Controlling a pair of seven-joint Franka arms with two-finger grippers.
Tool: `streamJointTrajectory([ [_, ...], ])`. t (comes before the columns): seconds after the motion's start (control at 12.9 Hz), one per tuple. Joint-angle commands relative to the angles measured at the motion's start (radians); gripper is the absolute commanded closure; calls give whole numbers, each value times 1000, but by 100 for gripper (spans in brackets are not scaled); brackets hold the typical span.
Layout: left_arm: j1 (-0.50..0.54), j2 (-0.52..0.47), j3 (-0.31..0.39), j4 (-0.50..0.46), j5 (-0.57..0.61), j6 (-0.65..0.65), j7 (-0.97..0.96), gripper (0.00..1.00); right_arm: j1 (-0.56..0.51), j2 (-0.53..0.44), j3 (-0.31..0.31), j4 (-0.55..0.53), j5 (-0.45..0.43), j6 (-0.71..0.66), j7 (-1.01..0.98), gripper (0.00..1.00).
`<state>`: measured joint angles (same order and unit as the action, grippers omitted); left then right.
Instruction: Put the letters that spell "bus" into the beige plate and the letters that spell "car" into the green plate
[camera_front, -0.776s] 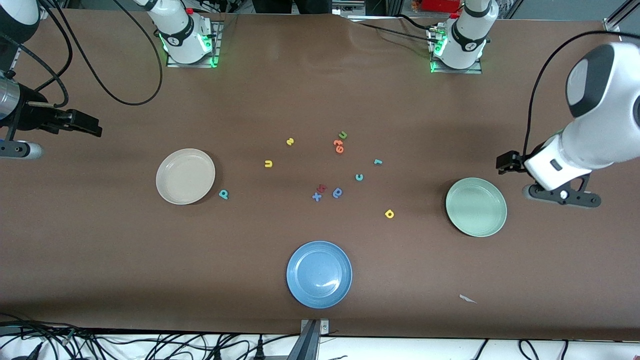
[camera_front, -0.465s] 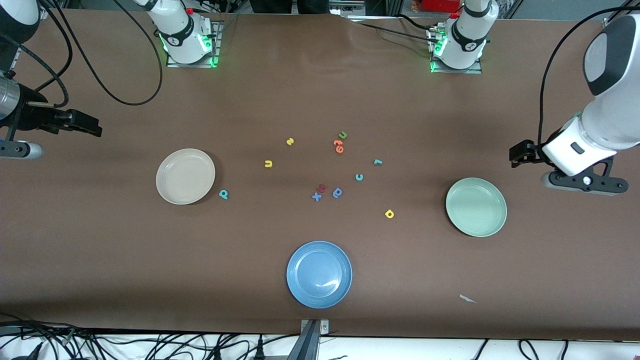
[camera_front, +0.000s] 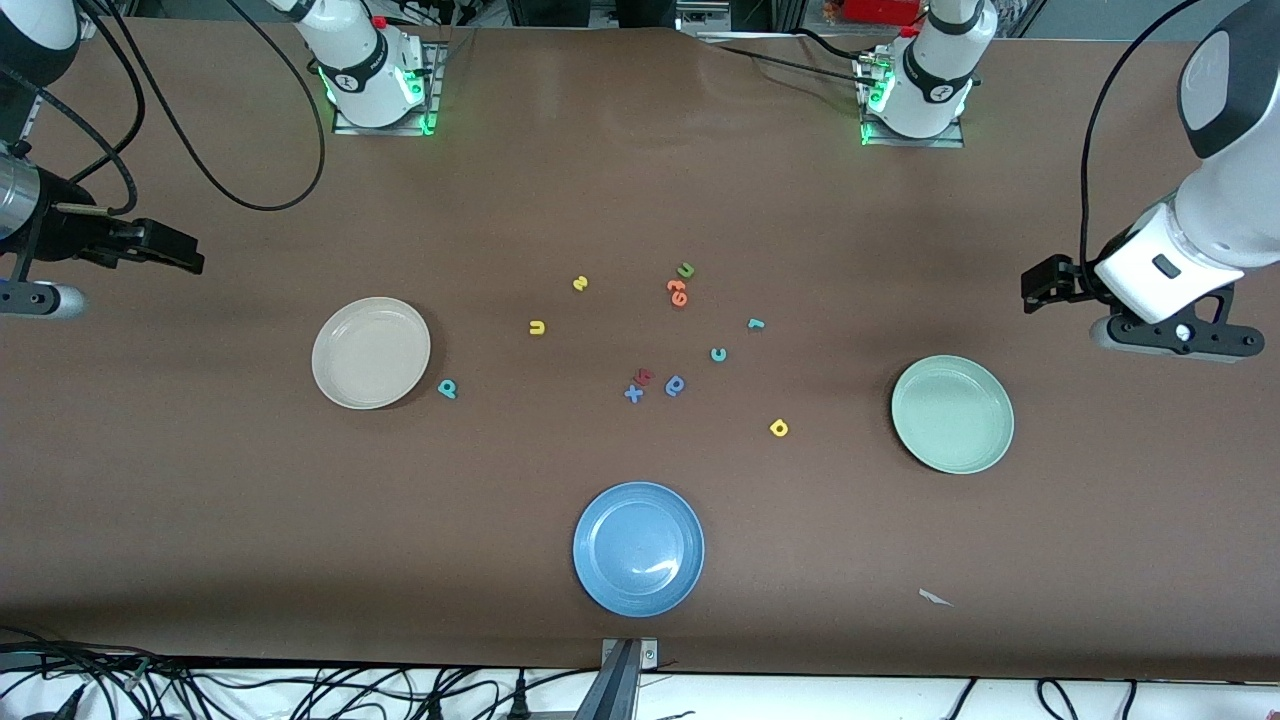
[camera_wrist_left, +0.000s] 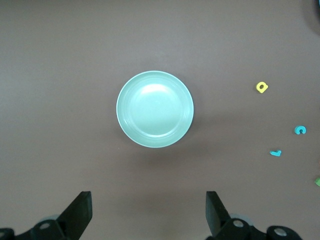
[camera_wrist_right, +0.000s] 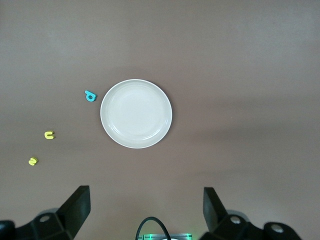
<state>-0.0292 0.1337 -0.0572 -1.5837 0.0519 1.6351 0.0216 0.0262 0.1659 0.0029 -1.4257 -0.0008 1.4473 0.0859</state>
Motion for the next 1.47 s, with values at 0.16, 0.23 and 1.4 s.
streamJointTrajectory([
  [0.16,-14,-57,33,-56,-59,8,-5,0,-2,-11,5,-2,-5,-1,8,0],
  [0.23,-14,-60,48,-53,-66,6,-2,0,-2,-13,5,-2,-7,-4,8,0],
  [1.4,9,-39,45,-38,-53,2,12,0,1,-13,8,-2,-5,-7,5,0],
])
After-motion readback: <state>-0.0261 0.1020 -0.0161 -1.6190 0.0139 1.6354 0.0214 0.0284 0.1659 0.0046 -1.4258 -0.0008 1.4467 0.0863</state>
